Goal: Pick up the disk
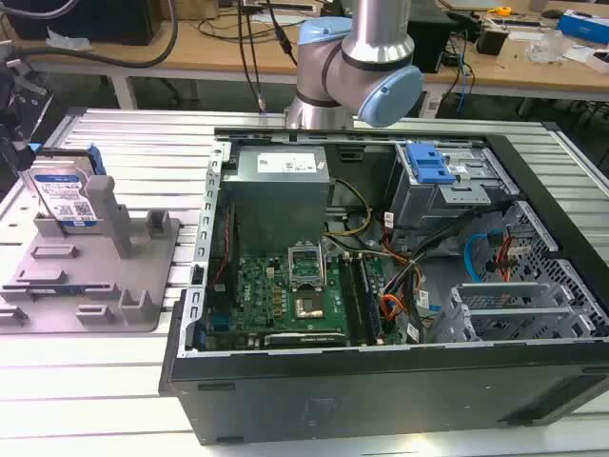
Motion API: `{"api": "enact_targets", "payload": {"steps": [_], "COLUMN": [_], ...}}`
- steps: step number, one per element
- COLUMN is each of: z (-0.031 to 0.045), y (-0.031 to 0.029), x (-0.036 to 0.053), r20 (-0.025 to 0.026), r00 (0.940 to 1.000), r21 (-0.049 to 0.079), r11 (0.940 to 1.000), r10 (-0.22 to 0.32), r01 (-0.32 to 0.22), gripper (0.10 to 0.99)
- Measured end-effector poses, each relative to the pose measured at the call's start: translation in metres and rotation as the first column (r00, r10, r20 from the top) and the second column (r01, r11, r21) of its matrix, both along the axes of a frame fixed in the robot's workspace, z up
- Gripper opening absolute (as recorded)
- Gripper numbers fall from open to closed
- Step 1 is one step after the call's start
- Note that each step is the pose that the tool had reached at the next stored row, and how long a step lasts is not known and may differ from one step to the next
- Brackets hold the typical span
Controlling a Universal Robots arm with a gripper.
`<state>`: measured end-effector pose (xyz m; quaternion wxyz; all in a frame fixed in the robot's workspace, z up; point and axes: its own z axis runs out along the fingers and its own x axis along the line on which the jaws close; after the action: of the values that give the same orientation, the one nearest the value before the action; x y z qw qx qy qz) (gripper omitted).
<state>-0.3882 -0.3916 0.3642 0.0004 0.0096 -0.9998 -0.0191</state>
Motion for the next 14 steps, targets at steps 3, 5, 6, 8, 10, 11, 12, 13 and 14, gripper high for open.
{"api": "enact_targets", "payload": {"steps": [3,5,6,8,10,11,12,13,14], "z": [0.0,0.0,0.0,0.0,0.0,0.0,0.0,0.0,0.0], "y": [0.0,0.0,0.0,0.0,0.0,0.0,0.0,0.0,0.0], "x": [0.0,0.0,0.0,0.0,0.0,0.0,0.0,0.0,0.0], "r20": [0.0,0.0,0.0,-0.0001,0.0,0.0,0.0,-0.0001,0.0], "r00": [1.0,1.0,1.0,1.0,1.0,1.0,1.0,1.0,1.0], "r21": [0.0,0.0,0.0,0.0,0.0,0.0,0.0,0.0,0.0], "r11": [1.0,1.0,1.0,1.0,1.0,1.0,1.0,1.0,1.0], "r10": [0.0,0.0,0.0,0.0,0.0,0.0,0.0,0.0,0.0], "r01": [0.0,0.0,0.0,0.0,0.0,0.0,0.0,0.0,0.0], "gripper": [0.106,0.106,0.106,0.106,0.106,0.106,0.106,0.106,0.106]}}
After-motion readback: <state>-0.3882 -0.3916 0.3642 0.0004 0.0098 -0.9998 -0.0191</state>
